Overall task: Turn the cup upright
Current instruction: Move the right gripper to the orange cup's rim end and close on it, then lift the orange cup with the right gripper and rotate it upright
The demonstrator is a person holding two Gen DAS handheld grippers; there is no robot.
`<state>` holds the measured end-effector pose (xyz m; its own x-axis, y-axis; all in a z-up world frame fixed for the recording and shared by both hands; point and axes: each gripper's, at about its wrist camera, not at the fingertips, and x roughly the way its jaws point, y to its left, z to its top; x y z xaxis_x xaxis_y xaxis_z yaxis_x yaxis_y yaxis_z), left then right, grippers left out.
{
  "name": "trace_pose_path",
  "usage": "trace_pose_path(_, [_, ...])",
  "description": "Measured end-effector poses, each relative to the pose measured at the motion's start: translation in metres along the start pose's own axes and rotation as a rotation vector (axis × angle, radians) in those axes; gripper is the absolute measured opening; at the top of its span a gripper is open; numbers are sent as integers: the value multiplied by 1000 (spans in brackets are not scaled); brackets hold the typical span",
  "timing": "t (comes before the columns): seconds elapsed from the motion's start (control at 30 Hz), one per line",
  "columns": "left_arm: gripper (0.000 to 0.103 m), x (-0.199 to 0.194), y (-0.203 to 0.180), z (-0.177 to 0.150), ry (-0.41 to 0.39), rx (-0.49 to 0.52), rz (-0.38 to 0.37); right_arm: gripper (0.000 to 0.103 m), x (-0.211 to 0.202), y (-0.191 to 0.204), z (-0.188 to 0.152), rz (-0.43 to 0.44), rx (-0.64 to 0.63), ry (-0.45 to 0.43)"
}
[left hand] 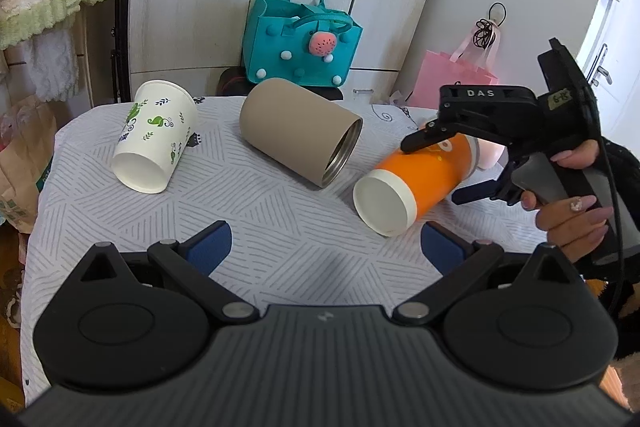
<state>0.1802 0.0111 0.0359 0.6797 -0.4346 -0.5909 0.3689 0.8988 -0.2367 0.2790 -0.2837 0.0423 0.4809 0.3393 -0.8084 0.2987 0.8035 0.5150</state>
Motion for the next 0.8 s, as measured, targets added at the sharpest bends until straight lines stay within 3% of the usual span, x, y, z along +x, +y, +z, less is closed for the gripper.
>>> trace_pose_path(0.33, [102, 2, 3, -1, 4, -18, 8, 103, 14, 8, 6, 0, -5, 7])
trace_pose_path(0.53, [102, 2, 3, -1, 2, -25, 16, 87, 21, 3, 6, 95, 26, 46])
trace_pose_path(0.8, [102, -4, 1, -2, 0, -13, 19, 84, -2, -2, -1, 168, -27, 53])
